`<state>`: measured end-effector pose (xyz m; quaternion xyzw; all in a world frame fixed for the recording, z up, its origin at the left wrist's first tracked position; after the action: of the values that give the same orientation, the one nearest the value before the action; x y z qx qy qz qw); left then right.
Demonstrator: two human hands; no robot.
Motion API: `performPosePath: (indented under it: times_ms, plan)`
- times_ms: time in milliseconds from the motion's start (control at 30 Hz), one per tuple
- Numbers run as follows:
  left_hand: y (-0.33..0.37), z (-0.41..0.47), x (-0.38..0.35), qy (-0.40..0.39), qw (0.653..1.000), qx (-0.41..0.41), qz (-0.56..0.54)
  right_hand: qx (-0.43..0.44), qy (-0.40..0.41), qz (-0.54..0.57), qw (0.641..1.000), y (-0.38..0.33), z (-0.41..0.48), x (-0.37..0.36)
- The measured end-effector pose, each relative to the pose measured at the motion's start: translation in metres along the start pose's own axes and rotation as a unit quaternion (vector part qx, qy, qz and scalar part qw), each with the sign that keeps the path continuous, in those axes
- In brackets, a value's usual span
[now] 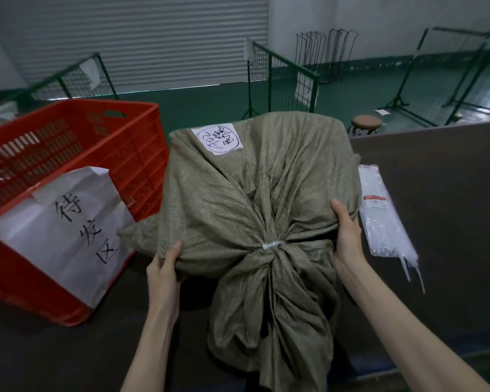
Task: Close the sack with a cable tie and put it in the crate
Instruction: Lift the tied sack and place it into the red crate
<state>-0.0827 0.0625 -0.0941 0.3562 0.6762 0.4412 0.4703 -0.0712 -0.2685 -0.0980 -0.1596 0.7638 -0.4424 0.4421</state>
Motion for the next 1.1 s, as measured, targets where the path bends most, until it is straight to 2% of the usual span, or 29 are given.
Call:
performPosePath:
  times_ms: [500,833,1100]
  plan:
    - [0.093,0.007,-0.035,0.002,0.977,-0.21,-0.04,0.073,-0.101,0.124,0.984,-0.056,0.009,-0.055]
    - [0.142,0.017,-0.026,0.016,0.951,-0.275,-0.14,0.13,-0.185,0.152,0.962,-0.097,-0.011,-0.132]
    - [0.178,0.033,-0.002,0.025,0.927,-0.309,-0.209,0.127,-0.263,0.151,0.944,-0.109,-0.013,-0.216]
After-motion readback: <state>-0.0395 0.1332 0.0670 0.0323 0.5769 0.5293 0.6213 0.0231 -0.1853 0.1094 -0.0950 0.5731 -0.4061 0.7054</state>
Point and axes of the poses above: each hand's wrist, its own z-axis towards the middle knuckle, its own x-axis out of the back of the hand, y = z × x, the point moved 4 cm from there along z, towards the middle knuckle, and after that the axes turned 1 degree about -y, right-handed, at the moved point
